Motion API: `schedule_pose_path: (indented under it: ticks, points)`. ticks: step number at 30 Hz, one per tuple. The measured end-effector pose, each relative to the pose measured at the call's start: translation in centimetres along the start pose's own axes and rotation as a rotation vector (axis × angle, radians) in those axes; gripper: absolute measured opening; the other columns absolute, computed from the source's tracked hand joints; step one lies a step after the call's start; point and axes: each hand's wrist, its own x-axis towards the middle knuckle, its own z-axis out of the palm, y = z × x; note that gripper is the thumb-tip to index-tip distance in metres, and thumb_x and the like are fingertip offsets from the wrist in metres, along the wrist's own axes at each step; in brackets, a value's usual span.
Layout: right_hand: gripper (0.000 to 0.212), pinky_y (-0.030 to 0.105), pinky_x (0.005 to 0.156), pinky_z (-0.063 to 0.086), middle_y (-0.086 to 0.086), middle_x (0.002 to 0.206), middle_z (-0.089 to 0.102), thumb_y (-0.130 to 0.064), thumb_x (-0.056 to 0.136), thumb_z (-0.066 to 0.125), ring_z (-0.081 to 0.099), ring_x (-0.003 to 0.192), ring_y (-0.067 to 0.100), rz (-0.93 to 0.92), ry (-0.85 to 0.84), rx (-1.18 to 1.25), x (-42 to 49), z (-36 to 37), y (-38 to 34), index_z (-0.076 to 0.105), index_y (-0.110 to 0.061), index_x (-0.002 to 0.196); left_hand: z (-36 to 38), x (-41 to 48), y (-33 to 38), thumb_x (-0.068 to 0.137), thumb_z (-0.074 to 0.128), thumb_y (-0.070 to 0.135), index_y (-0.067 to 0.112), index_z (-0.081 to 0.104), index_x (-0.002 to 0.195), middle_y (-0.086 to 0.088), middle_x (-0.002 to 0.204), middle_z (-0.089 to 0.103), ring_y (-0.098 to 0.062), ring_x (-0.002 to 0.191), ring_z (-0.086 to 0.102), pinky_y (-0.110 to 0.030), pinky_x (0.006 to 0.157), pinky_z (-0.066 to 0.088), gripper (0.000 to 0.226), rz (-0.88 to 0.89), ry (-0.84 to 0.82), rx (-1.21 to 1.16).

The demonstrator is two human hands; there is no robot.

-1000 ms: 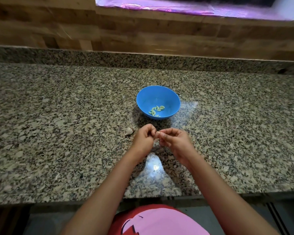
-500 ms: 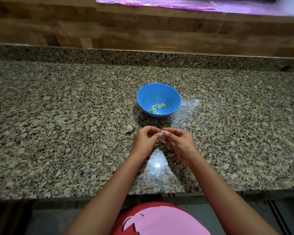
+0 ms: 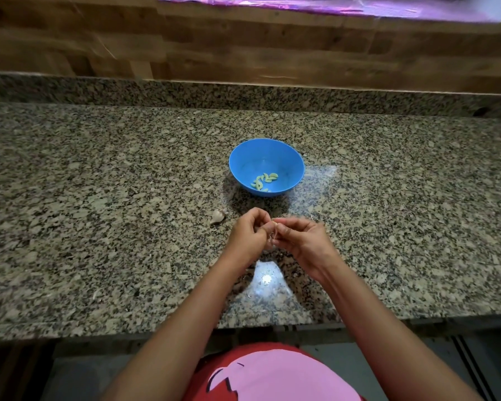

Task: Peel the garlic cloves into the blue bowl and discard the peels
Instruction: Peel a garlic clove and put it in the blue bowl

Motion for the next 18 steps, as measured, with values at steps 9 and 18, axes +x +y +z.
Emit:
schedule_pose_path:
  ticks: [9,18]
  points:
    - [0.010,0.023,0.052,0.056,0.012,0.072,0.065,0.008,0.087,0.053,0.062,0.058,0.017,0.061,0.157,0.117,0.3,0.9,0.4,0.061,0.003,0.088,0.0,-0.2,-1.3,0.094,0.049,0.009,0.014,0.049,0.085,-0.005,0.096,0.051,-0.023,0.088,0.056,-0.034,0.073,0.052,0.010,0.189,-0.008,0.342]
    - [0.016,0.027,0.068,0.057,0.013,0.084,0.065,0.003,0.090,0.053,0.064,0.070,0.020,0.097,0.229,0.029,1.3,-1.0,-0.2,0.059,0.004,0.104,-0.4,-1.1,-2.3,0.090,0.058,0.012,0.015,0.053,0.087,-0.003,0.089,0.064,-0.018,0.081,0.065,-0.036,0.076,0.056,0.007,0.015,-0.033,0.296]
